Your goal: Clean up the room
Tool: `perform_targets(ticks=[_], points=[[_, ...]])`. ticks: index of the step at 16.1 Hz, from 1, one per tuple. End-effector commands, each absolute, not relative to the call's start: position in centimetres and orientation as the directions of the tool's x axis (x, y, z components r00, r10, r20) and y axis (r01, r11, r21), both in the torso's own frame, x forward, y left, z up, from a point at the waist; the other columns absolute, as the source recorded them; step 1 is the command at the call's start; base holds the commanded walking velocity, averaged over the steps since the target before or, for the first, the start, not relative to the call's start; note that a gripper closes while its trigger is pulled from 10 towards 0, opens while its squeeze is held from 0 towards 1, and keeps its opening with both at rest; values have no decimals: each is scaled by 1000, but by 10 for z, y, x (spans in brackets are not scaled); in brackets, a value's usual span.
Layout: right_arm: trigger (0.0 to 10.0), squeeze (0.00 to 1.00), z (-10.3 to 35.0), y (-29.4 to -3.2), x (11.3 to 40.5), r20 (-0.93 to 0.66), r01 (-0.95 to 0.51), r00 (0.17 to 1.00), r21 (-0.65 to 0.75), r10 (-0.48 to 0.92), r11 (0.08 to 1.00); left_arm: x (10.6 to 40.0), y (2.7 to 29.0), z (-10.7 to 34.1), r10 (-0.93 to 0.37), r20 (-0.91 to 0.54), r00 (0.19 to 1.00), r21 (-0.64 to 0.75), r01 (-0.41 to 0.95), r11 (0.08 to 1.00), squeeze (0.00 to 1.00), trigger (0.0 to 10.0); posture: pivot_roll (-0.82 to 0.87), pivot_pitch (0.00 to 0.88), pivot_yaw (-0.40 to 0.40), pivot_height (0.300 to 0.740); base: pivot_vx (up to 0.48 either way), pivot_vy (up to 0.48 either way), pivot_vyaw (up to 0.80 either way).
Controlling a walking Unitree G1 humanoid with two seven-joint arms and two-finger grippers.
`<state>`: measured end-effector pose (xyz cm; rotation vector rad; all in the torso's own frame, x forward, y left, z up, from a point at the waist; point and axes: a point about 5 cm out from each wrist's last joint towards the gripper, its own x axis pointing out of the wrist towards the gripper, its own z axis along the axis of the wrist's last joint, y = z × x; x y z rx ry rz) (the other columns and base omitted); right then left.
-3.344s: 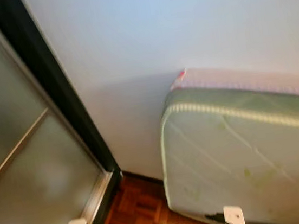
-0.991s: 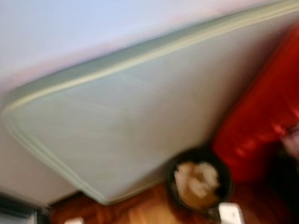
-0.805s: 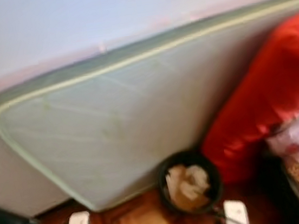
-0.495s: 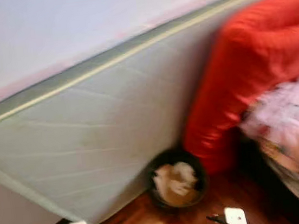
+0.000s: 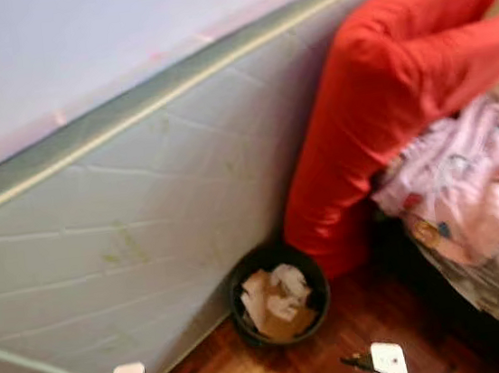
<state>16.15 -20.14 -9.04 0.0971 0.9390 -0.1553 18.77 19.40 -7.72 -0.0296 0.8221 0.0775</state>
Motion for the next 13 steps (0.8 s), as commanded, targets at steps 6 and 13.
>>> perform_targets(ticks=[6, 13], points=[[10000, 0, -93, -253, 128, -887, 270, 443, -5, -129, 963, 171, 217, -83, 42, -804, 593, 49, -3, 999, 0, 10000, 22, 0, 3, 740, 0, -366, -199], [10000, 0, -92, -247, 134, -877, 246, 465, -3, -121, 969, 176, 226, -79, 63, -797, 601, 81, 4, 997, 0, 10000, 26, 0, -16, 740, 0, -365, -252]])
